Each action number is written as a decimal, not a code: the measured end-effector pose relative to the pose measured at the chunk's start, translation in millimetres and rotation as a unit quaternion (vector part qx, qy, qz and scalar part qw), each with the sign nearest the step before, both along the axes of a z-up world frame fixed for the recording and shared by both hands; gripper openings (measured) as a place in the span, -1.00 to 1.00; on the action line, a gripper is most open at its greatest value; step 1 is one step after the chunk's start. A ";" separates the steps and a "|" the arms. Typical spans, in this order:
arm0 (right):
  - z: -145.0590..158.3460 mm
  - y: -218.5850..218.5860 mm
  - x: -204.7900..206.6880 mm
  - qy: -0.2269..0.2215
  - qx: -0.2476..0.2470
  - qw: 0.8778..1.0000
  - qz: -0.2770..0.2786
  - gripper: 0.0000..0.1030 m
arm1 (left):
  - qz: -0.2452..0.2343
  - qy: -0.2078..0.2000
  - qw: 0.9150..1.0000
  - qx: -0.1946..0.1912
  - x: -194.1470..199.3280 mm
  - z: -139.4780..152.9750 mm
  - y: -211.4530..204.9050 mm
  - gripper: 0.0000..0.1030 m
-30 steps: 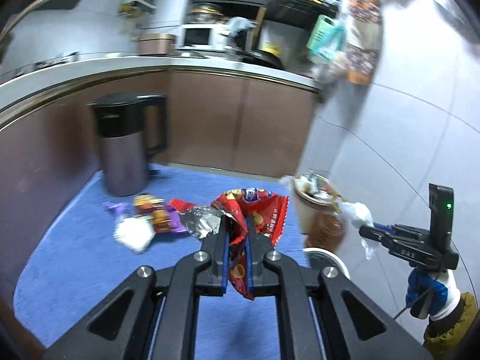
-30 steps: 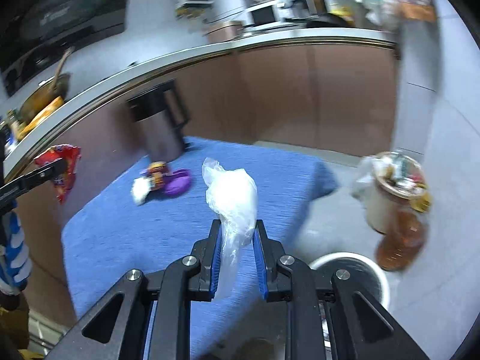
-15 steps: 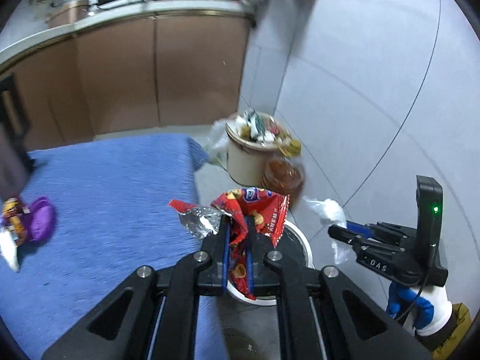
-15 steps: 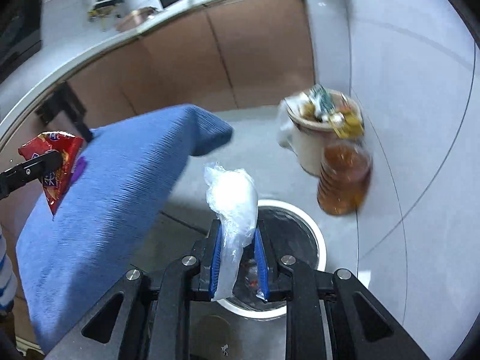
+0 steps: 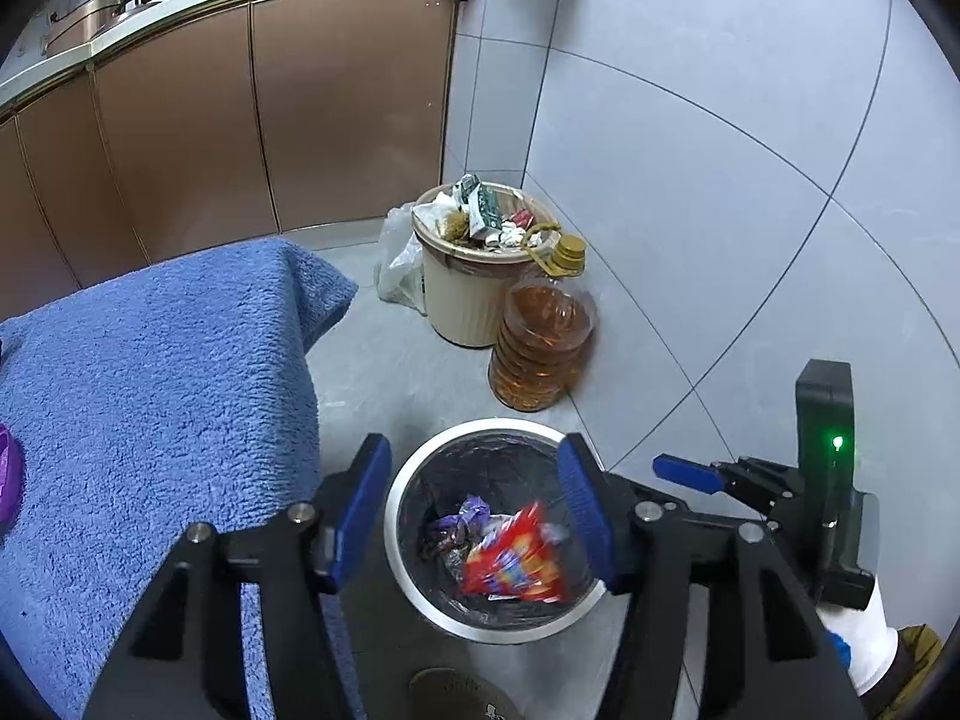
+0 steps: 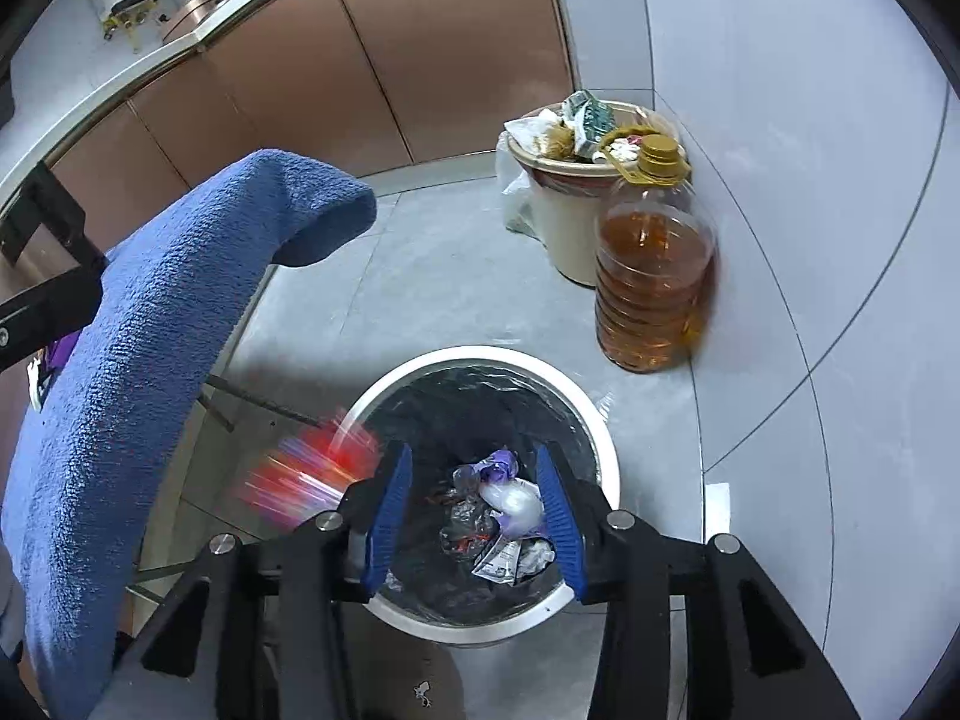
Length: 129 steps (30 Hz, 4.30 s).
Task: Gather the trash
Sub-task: 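Carry both bags over the bin and open both tools to drop them, then move both open tools back toward the remaining items on the towel, then grasp the white tissue with the left tool while the right tool grasps the brown snack bag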
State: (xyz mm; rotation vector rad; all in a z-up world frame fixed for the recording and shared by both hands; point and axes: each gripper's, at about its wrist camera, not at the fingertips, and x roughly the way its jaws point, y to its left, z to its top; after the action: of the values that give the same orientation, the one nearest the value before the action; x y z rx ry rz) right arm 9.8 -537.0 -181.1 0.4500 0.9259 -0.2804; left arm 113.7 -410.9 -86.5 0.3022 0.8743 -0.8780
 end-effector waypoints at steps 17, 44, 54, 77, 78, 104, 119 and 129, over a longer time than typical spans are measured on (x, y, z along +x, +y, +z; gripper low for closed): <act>97.4 48.0 -33.8 -0.086 -0.046 0.995 0.015 0.02 | 0.083 -0.113 0.990 -0.021 -37.8 74.9 107.4 0.09; 180.3 243.0 8.6 -0.134 -0.107 0.967 0.186 0.12 | 0.258 -0.171 0.951 -0.022 -48.2 87.7 332.9 0.15; 178.7 280.1 31.4 -0.121 -0.106 0.963 0.217 0.13 | 0.296 -0.156 0.942 -0.014 -29.9 71.0 385.3 0.21; 142.2 300.8 91.9 -0.081 -0.088 0.960 0.253 0.13 | 0.351 -0.109 0.930 -0.003 33.1 23.0 440.3 0.26; 140.4 300.2 94.1 -0.079 -0.087 0.960 0.254 0.13 | 0.350 -0.103 0.931 -0.010 34.7 21.3 443.2 0.26; 119.5 322.3 223.2 -0.097 -0.019 0.942 0.321 0.11 | 0.313 -0.008 0.948 -0.055 149.4 -3.0 413.8 0.26; 82.4 365.2 323.9 -0.068 0.055 0.933 0.348 -0.11 | 0.330 0.065 0.937 -0.092 197.8 -42.0 410.6 -0.35; 84.8 378.8 308.5 -0.071 0.032 0.931 0.357 -0.63 | 0.346 0.082 0.928 -0.110 176.5 -40.1 431.6 -0.77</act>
State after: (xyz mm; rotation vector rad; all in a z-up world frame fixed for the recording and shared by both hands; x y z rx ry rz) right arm 318.3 -158.2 -96.3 0.1649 0.8989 0.4434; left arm 290.2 20.7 -126.5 -0.2766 0.9366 -0.3332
